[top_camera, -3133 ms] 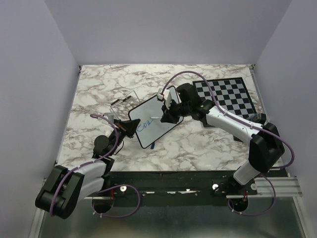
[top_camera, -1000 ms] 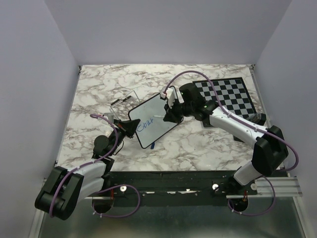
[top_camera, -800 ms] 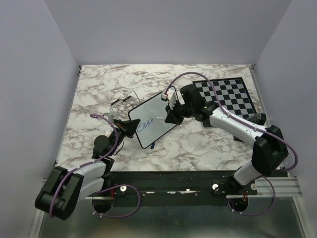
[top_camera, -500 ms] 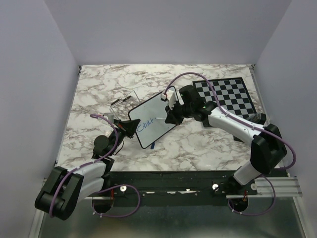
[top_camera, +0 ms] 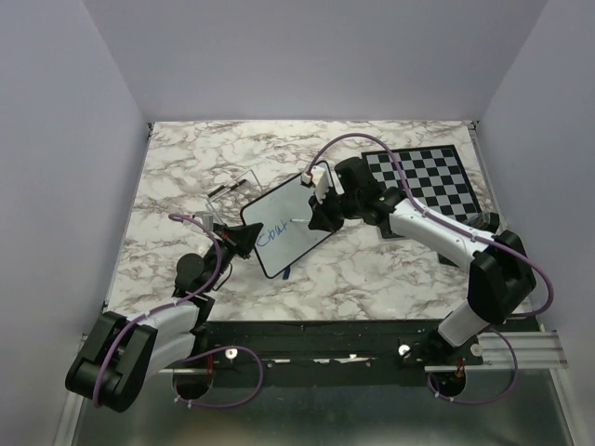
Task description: Write a sentence on the whiteboard
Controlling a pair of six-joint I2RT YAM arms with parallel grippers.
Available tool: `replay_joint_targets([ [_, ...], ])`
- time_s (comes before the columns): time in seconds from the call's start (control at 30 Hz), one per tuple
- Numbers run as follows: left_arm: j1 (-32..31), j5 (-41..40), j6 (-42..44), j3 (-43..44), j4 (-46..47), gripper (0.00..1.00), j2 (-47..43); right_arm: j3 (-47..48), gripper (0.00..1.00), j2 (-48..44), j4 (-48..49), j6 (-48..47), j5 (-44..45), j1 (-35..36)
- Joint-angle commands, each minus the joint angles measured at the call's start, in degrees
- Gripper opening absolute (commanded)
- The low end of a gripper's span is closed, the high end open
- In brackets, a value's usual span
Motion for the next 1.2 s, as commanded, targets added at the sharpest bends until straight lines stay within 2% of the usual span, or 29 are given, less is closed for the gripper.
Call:
replay_joint_targets([
  [0.0,-0.52,2.93,1.53,-1.65,1.56,0.0,0.35,2.15,0.01,1.02,2.06,0.79,-0.95,-0.07],
  [0.6,-0.52,2.93,1.71,-1.29,1.21,0.0,0.27,2.51,0.0,3.57,-1.27,-1.31,-4.29,0.11],
  [1.17,-0.52,2.66,2.15,-1.29,-0.02,0.0,-0.79,1.45,0.01,2.52,-1.98,-1.49,0.01,-0.07],
])
